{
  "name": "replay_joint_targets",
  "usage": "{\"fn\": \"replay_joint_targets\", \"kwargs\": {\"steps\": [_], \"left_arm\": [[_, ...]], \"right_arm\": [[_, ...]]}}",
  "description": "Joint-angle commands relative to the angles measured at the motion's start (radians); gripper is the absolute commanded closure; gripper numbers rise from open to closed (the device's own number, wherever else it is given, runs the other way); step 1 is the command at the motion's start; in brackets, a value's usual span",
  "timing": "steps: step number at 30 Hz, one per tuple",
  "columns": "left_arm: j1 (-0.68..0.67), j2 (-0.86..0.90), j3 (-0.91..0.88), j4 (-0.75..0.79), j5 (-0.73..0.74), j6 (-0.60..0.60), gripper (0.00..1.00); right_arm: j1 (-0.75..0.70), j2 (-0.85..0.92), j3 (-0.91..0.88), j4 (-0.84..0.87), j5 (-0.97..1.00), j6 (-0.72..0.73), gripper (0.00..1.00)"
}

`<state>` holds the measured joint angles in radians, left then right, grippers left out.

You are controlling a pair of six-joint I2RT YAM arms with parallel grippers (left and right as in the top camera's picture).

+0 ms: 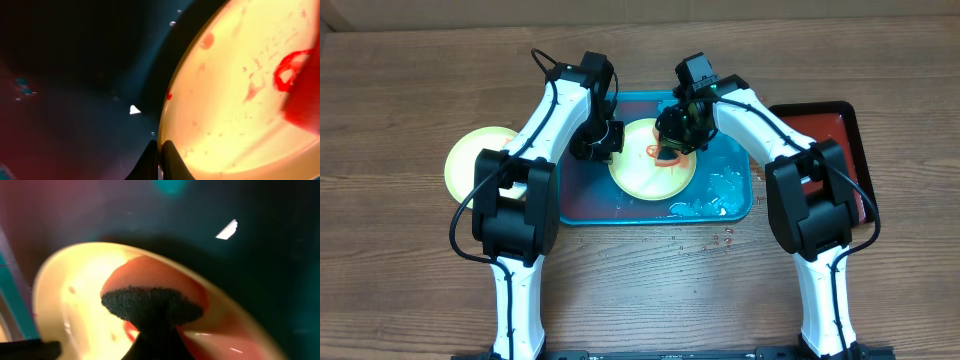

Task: Clean dirty plates on tray and stack at the side
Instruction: 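Scrub the second yellow plate with the sponge while left gripper holds it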

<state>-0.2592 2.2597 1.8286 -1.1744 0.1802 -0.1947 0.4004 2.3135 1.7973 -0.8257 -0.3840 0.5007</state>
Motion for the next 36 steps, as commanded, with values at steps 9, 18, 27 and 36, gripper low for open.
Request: {"fn": "replay_joint_targets", "kwargs": {"steps": [9,18,27,36], "left_arm": [[-0.003,0.009,0.025,0.001,0.127,0.038,0.96],[-0.001,0.009,0.025,0.005,0.124,0.037,0.96],[0.027,0.009,0.025,0.004,0.124,0.038,0.96],[0.029,0.009,0.025,0.004,0.124,0.038,0.96]], "right_arm": [[0.146,0.084,-0.003,-0.008,-0.188,-0.054,0.96],[0.089,0.079,0.119,-0.348,0.077,-0.109,0.96],[0.003,0.077,0.240,-0.517,0.483,-0.056,0.96],[0.034,0.138,0.204,-0.228,0.150,-0.097,0.96]]}}
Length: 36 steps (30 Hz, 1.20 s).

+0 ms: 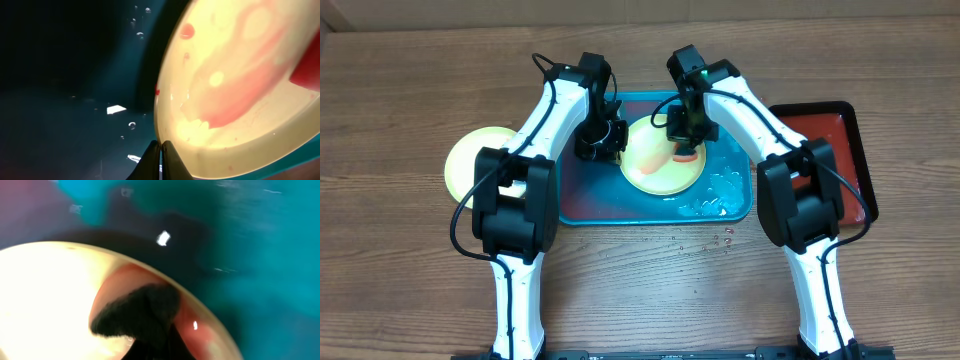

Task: Clean dirty plates on tray and stack at the side
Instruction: 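Scrub the second yellow plate with the sponge while left gripper holds it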

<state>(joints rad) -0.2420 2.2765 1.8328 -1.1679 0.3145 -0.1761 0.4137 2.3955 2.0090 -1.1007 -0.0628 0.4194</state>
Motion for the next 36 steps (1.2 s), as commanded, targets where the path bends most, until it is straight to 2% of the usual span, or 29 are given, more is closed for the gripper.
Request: {"fn": "replay_joint_targets", "kwargs": {"steps": [1,6,14,18,23,27,31,36], "left_arm": [[0.012,-0.008,0.021,-0.002,-0.010,0.019,0.96],[0.006,-0.008,0.021,0.005,-0.011,0.019,0.96],[0.021,-0.008,0.021,0.018,-0.011,0.003,0.96],[0.036,-0.008,0.021,0.016,-0.011,0.004,0.96],[0.040,-0.008,0.021,0.017,-0.022,0.003,0.96],[0.040,-0.008,0.019,0.016,-0.061,0.003,0.96],[0.039,-0.008,0.019,0.021,-0.082,0.003,0.96],[0.038,-0.007,0.019,0.043,-0.082,0.003,0.72]], "right_arm": [[0.040,0.093,-0.007,0.093,-0.300,-0.036,0.96],[0.098,0.135,-0.007,0.092,-0.483,-0.113,0.96],[0.117,0.111,0.008,-0.073,-0.441,-0.162,0.96],[0.070,0.084,0.008,-0.154,-0.304,-0.149,0.96],[0.014,0.030,0.008,-0.212,-0.047,-0.062,0.96],[-0.014,-0.011,0.008,-0.215,0.142,-0.020,0.96],[-0.017,-0.011,0.006,-0.177,0.220,0.001,0.96],[-0.007,-0.011,0.004,-0.082,0.138,0.001,0.96]]}}
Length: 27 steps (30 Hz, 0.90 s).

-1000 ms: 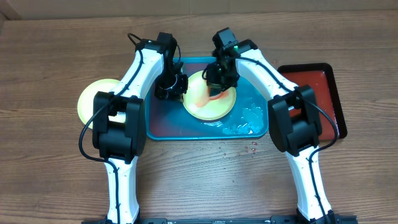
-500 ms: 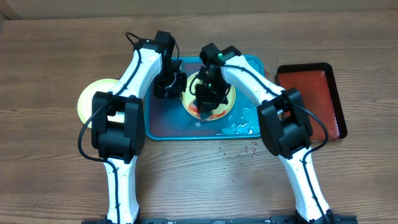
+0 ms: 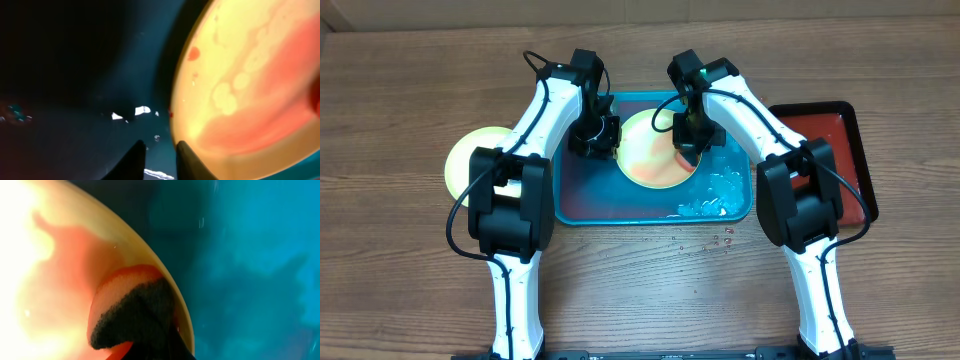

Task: Clean dirty plates on tray and stack at the side
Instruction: 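Scrub the second yellow plate with the sponge while left gripper holds it, then raise the sponge with right gripper, lift the plate with left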

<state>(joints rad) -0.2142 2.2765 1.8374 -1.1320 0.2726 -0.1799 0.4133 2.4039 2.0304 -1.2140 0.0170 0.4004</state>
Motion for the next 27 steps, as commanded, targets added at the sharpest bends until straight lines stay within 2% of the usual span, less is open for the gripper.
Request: {"fn": "replay_joint_targets", "kwargs": {"steps": [1,12,14,16,18,21,24,27], "left_arm": [[0.010,-0.007,0.013,0.011,-0.040,0.003,0.70],[-0.007,-0.007,-0.078,0.132,-0.039,-0.032,0.71],[-0.010,-0.007,-0.091,0.159,-0.035,-0.044,0.76],[-0.014,-0.007,-0.101,0.181,-0.036,-0.054,0.93],[-0.016,-0.007,-0.101,0.192,-0.036,-0.054,0.96],[-0.015,-0.008,-0.101,0.195,-0.035,-0.069,0.96],[-0.014,-0.008,-0.101,0.201,-0.036,-0.068,0.96],[-0.013,-0.008,-0.101,0.200,-0.036,-0.068,0.96]], "right_arm": [[-0.003,-0.018,-0.018,0.047,0.032,0.020,0.96],[0.011,-0.018,-0.018,0.060,-0.023,0.019,0.96],[0.011,-0.018,-0.018,0.061,-0.023,0.020,0.96],[0.011,-0.018,-0.018,0.058,-0.034,0.019,0.96],[0.011,-0.018,-0.018,0.058,-0.064,0.019,0.96],[0.012,-0.018,-0.018,0.081,-0.163,-0.008,0.96],[0.012,-0.018,-0.017,0.146,-0.409,-0.132,0.96],[0.010,-0.018,-0.016,0.185,-0.521,-0.143,0.96]]}}
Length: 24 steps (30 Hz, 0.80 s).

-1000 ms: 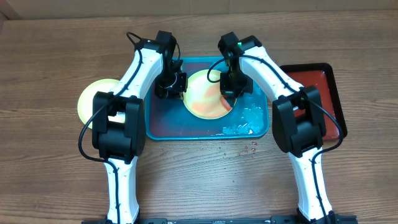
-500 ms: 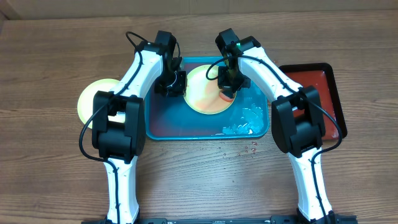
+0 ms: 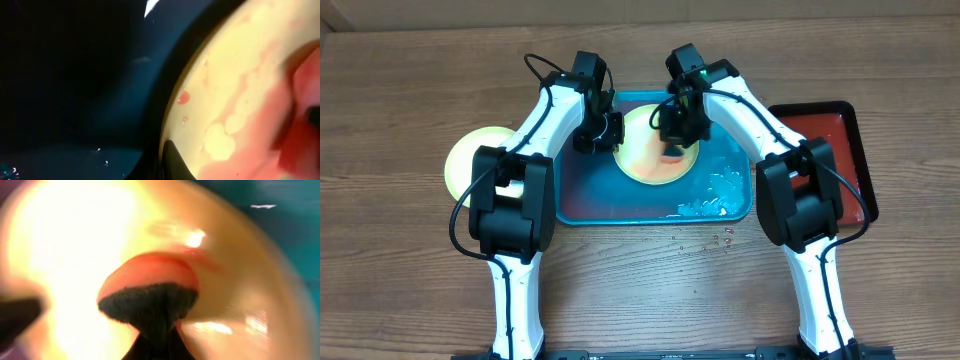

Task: Clean dirty plates on tray and stack at the side
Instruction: 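Raise the sponge with right gripper, lift the plate with left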

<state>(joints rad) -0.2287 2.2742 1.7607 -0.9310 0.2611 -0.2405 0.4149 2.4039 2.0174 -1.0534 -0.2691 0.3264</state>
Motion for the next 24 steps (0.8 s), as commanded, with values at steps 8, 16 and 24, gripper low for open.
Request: {"fn": "replay_joint_targets", "kwargs": {"steps": [8,16,24], "left_arm": [[0.001,-0.011,-0.024,-0.019,-0.029,0.002,0.96],[0.004,-0.142,-0.016,-0.074,-0.184,0.056,0.96],[-0.036,-0.362,-0.016,-0.113,-0.450,0.088,0.96]], "right_arm": [[-0.072,-0.057,0.087,-0.084,-0.264,-0.069,0.96],[-0.239,-0.266,0.149,-0.214,-0.109,-0.070,0.96],[-0.364,-0.353,0.149,-0.280,-0.079,-0.122,0.96]]}}
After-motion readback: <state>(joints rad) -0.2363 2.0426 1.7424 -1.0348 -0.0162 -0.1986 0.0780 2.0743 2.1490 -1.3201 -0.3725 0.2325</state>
